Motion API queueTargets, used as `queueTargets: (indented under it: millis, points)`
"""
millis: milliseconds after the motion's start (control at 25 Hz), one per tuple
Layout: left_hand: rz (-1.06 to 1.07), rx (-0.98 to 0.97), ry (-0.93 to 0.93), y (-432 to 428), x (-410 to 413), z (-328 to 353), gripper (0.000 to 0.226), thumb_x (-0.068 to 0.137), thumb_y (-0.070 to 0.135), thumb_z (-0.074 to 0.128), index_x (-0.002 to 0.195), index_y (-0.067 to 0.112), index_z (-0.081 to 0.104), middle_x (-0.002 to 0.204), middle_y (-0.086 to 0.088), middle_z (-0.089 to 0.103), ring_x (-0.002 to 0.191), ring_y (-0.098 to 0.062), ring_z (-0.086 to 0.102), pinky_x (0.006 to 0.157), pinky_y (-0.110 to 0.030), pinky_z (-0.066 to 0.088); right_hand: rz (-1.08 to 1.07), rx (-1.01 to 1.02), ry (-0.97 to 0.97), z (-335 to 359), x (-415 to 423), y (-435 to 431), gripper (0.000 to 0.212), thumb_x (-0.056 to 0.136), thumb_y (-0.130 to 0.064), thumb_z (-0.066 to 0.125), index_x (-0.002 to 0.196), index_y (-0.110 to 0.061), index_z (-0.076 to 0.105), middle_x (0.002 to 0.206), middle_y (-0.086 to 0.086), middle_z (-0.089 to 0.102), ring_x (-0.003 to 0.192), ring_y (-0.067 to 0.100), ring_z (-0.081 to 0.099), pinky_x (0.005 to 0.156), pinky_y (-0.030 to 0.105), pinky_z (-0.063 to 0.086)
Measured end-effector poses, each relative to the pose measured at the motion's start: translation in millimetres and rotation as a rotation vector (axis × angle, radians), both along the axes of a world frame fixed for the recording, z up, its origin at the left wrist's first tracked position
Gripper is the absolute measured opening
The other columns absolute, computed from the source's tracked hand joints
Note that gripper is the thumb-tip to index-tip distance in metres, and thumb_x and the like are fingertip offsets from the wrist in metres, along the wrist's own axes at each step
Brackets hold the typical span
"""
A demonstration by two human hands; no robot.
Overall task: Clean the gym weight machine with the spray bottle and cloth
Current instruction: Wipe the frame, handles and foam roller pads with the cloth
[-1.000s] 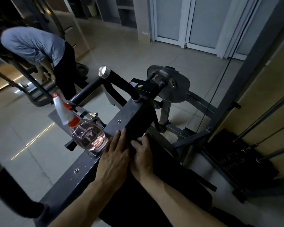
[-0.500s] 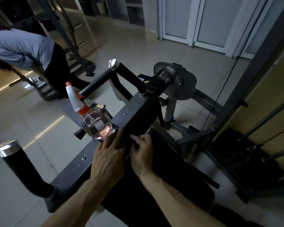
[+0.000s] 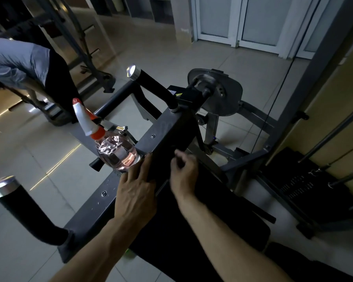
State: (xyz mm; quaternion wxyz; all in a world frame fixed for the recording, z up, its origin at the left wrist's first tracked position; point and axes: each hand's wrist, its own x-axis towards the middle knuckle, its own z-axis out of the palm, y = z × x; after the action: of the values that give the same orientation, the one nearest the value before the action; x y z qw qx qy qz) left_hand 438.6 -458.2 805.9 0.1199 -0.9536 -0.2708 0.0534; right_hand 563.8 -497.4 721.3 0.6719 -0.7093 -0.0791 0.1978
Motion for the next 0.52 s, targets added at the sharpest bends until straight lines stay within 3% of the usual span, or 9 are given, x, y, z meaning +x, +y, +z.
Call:
queueTargets:
  millis: [80, 200, 280, 360, 440, 520]
  points:
    - [0.0, -0.001, 0.018, -1, 0, 0, 0.04, 0.074, 0.04, 0.077, 0.111, 0.027, 0.079, 0.168, -0.01, 0.019, 0.151, -0.039, 0.018, 0.112, -0.049, 0.034, 0.093, 0.094, 0.093, -3, -46, -23, 0.033, 0.095, 0.002, 0.066, 0.111, -0.027, 0.068, 0.122, 0.002, 0.056, 0.109, 0.012, 0.062, 0.09, 0.015, 0.053]
    - [-0.003, 0.018, 0.039, 0, 0, 0, 0.039, 0.075, 0.039, 0.075, 0.11, 0.024, 0.079, 0.169, -0.01, 0.016, 0.151, -0.039, 0.018, 0.112, -0.05, 0.034, 0.006, 0.057, 0.155, -5, 4, -9, 0.034, 0.094, 0.008, 0.059, 0.116, -0.016, 0.069, 0.128, 0.01, 0.061, 0.115, 0.019, 0.062, 0.084, 0.003, 0.047]
    - [0.003, 0.017, 0.047, 0, 0, -1, 0.041, 0.075, 0.037, 0.076, 0.115, 0.024, 0.077, 0.169, -0.009, 0.015, 0.152, -0.041, 0.014, 0.115, -0.054, 0.033, -0.134, 0.038, 0.274, -6, 65, 8, 0.04, 0.095, 0.007, 0.054, 0.129, -0.011, 0.065, 0.137, 0.013, 0.059, 0.124, 0.024, 0.06, 0.098, 0.015, 0.05]
    - [0.01, 0.014, 0.045, -2, -1, -3, 0.043, 0.075, 0.036, 0.077, 0.117, 0.026, 0.076, 0.169, -0.008, 0.014, 0.152, -0.042, 0.01, 0.116, -0.057, 0.031, -0.205, 0.047, 0.383, -2, 86, 14, 0.045, 0.097, 0.006, 0.052, 0.137, -0.014, 0.06, 0.143, 0.012, 0.056, 0.124, 0.024, 0.059, 0.099, 0.026, 0.051]
    - [0.007, 0.018, 0.039, -3, -1, -4, 0.042, 0.073, 0.035, 0.078, 0.114, 0.025, 0.077, 0.169, -0.008, 0.015, 0.152, -0.043, 0.011, 0.115, -0.057, 0.031, -0.175, 0.007, 0.409, 2, 55, 12, 0.048, 0.098, 0.003, 0.053, 0.141, -0.017, 0.055, 0.145, 0.007, 0.054, 0.122, 0.021, 0.059, 0.097, 0.027, 0.049]
    - [-0.002, 0.017, 0.032, -1, -1, -6, 0.042, 0.072, 0.036, 0.079, 0.113, 0.026, 0.078, 0.169, -0.008, 0.014, 0.153, -0.042, 0.01, 0.116, -0.056, 0.028, -0.108, 0.088, 0.544, -1, 0, -1, 0.048, 0.1, 0.003, 0.052, 0.144, -0.018, 0.052, 0.133, 0.0, 0.059, 0.115, 0.019, 0.062, 0.096, 0.029, 0.05]
